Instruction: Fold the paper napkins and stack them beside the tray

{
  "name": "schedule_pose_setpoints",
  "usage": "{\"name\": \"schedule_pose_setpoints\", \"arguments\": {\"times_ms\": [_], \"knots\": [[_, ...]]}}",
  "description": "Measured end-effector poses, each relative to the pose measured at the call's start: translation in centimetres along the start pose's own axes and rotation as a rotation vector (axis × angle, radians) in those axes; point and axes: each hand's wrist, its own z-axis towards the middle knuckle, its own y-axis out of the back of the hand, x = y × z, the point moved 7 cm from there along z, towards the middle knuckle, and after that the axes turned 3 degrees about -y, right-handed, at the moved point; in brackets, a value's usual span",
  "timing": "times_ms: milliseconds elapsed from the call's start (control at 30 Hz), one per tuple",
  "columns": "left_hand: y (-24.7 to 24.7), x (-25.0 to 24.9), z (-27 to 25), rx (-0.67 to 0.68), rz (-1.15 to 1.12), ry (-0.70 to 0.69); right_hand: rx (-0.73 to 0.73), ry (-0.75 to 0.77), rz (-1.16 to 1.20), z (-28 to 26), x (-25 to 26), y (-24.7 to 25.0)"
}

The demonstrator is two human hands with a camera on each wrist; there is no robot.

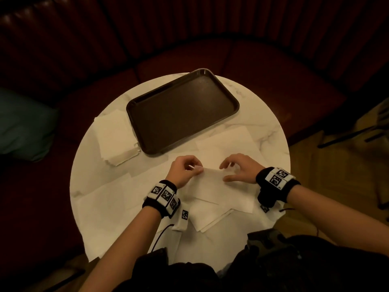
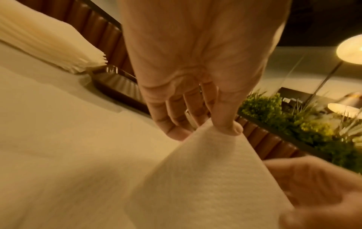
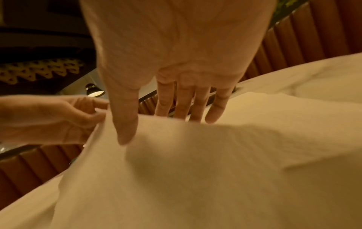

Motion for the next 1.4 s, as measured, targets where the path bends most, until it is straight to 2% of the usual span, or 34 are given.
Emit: {"name": "schedule_pose_setpoints", "arguments": {"times_ms": [67, 133, 200, 267, 333, 433, 500, 600, 667, 833, 900, 967, 1067, 1200, 1300, 1400], "knots": [[1.3, -0.6, -0.3, -0.053, -0.008, -0.030, 0.069, -0.034, -0.027, 0.4, 0.3, 0.1], [2.9, -1.0, -0.7, -0.116, 0.051, -0.032, 0.076, -0.037, -0.028, 0.9, 1.2, 1.0], [3.5, -1.3, -1.2, -0.061, 0.291, -0.030, 0.085, 0.009, -0.056, 1.5, 3.0, 1.7], [3.0, -1.5, -1.7, 0.068, 0.631, -0.031, 0.105, 0.072, -0.114, 2.1, 5.6, 2.1], [2.8, -2.4, -1.7, 0.073, 0.752, -0.071, 0.113, 0.129, -0.157, 3.0, 8.5, 2.4], [3.7, -3.3, -1.5, -0.041, 0.701, -0.086, 0.060, 0.188, -0.157, 4.9, 12.0, 3.3], [5.7, -2.8, -1.4, -0.154, 0.582, -0.051, -0.025, 0.222, -0.112, 6.2, 13.2, 4.5], [11.3, -0.9, -0.9, -0.354, 0.284, 0.045, -0.186, 0.294, -0.010, 7.1, 14.0, 6.8], [15.9, 0.3, -0.6, -0.497, 0.167, 0.115, -0.237, 0.312, -0.025, 7.1, 14.0, 7.8], [26.9, 5.6, 1.2, -0.765, 0.098, 0.380, -0.135, 0.177, -0.071, 6.8, 10.3, 6.7], [29.5, 7.5, 1.9, -0.836, 0.065, 0.489, -0.127, 0.119, -0.035, 6.6, 7.9, 6.5], [31.0, 8.9, 2.7, -0.852, 0.070, 0.594, -0.143, 0.062, -0.004, 6.2, 5.5, 6.7], [31.7, 10.3, 3.8, -0.831, 0.139, 0.689, -0.177, -0.043, 0.031, 5.3, 2.3, 7.3], [30.7, 10.9, 4.9, -0.823, 0.262, 0.727, -0.230, -0.151, 0.084, 4.4, -1.0, 7.9], [29.6, 9.6, 4.9, -0.806, 0.504, 0.799, -0.322, -0.205, 0.130, 3.7, -2.9, 8.7], [27.7, 6.6, 4.9, -0.823, 0.762, 0.659, -0.340, -0.235, 0.127, 2.9, -3.8, 8.2]]}}
